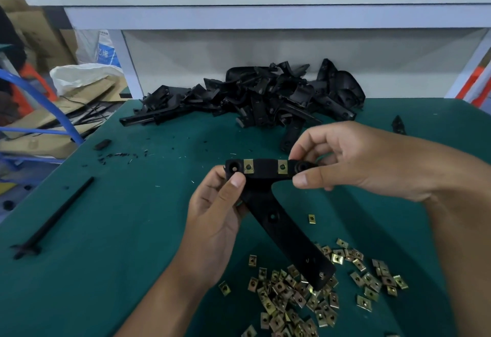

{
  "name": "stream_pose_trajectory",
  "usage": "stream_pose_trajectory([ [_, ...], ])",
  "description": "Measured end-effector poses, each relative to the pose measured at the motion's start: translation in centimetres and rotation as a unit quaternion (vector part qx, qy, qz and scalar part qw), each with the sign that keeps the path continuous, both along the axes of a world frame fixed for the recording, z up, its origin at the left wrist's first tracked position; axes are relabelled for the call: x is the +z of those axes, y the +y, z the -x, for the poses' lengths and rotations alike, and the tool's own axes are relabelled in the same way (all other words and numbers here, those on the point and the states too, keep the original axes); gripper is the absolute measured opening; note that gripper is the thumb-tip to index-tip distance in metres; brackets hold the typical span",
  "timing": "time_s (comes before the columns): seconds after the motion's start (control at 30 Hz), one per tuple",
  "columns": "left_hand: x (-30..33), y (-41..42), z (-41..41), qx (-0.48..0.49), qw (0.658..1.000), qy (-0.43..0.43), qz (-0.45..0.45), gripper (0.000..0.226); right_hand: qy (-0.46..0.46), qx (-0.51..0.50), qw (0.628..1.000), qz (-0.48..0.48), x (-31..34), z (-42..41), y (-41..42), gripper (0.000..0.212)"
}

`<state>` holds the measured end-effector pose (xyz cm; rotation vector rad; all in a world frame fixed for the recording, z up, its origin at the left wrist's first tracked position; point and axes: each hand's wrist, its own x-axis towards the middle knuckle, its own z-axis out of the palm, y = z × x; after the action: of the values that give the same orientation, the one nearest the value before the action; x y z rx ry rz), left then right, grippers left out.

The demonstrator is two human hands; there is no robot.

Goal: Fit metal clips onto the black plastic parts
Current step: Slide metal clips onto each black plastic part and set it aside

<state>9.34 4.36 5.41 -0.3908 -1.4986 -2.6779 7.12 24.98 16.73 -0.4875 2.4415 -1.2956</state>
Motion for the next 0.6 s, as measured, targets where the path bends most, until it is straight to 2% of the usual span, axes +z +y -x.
stream_pose_trajectory([
  [0.13, 1.5, 0.8, -1.4, -0.024, 1.0, -0.006, 0.0, 0.029, 0.052, -0.03, 0.998, 0.027, 0.2, -3.0, 1.2, 0.033],
  [0.33, 3.2, 7.2, -6.0, -0.187, 0.982, 0.004, 0.035, 0.045, 0.15, -0.176, 0.971, 0.053, 0.3, -14.4, 7.5, 0.026],
  [0.47, 1.9, 14.3, -11.3, -0.29, 0.955, 0.012, 0.063, 0.027, 0.155, -0.304, 0.939, 0.024, -0.5, -24.1, 11.6, 0.028],
  [0.6, -0.6, 20.9, -17.9, -0.391, 0.915, -0.006, 0.105, 0.023, 0.128, -0.443, 0.887, -0.038, -2.9, -33.5, 14.9, 0.024],
])
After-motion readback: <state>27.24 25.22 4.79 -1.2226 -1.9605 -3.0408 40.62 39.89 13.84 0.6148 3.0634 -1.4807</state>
